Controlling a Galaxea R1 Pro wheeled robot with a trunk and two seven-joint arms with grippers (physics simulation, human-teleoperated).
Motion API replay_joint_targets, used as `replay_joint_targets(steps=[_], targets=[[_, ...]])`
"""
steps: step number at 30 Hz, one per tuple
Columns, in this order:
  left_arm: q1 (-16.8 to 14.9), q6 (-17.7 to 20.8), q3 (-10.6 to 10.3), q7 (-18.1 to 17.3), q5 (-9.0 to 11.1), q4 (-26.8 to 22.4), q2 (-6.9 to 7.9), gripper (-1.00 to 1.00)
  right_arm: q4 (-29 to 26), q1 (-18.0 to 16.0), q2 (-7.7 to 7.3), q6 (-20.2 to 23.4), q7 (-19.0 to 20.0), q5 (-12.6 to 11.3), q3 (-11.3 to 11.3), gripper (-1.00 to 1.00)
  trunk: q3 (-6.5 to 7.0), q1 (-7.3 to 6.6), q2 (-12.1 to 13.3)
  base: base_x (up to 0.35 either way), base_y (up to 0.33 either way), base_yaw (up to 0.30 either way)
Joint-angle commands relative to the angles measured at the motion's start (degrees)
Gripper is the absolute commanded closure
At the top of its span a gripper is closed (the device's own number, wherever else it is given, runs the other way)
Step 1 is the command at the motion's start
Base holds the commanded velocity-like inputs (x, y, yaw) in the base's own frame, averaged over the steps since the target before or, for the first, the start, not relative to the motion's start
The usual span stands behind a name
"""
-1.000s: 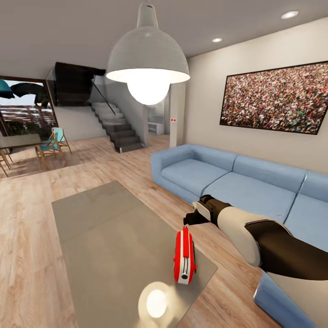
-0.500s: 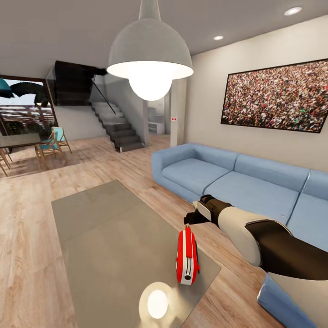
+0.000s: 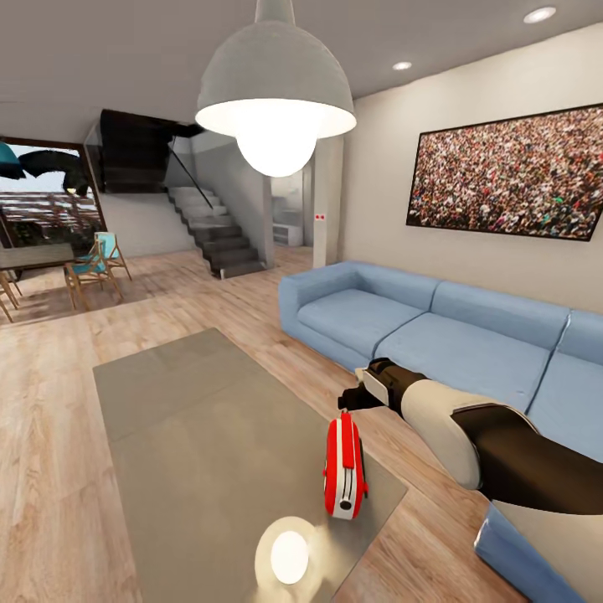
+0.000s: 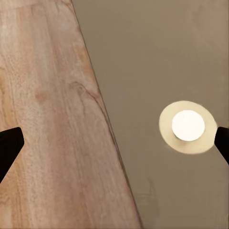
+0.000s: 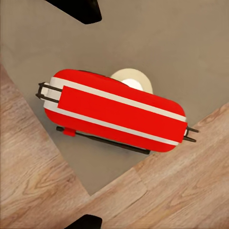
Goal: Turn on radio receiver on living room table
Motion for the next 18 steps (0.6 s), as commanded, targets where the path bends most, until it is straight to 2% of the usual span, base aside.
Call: replay_joint_targets(steps=[1,18], targets=[[0.0,0.01,0.0,0.0,-0.01,-0.01,-0.02,-1.0,0.0,0.0,0.0,0.0,0.0,-0.01,0.0,-1.0,-0.18,0.23,-0.42,0.0,0.0,0.0],[0.0,0.02,0.0,-0.08,0.05,0.0,-0.01,-1.0,0.0,-0.02,0.01,0.02,0.04,0.05,0.09,-1.0,-3.24,3.96,-7.23,0.0,0.0,0.0]])
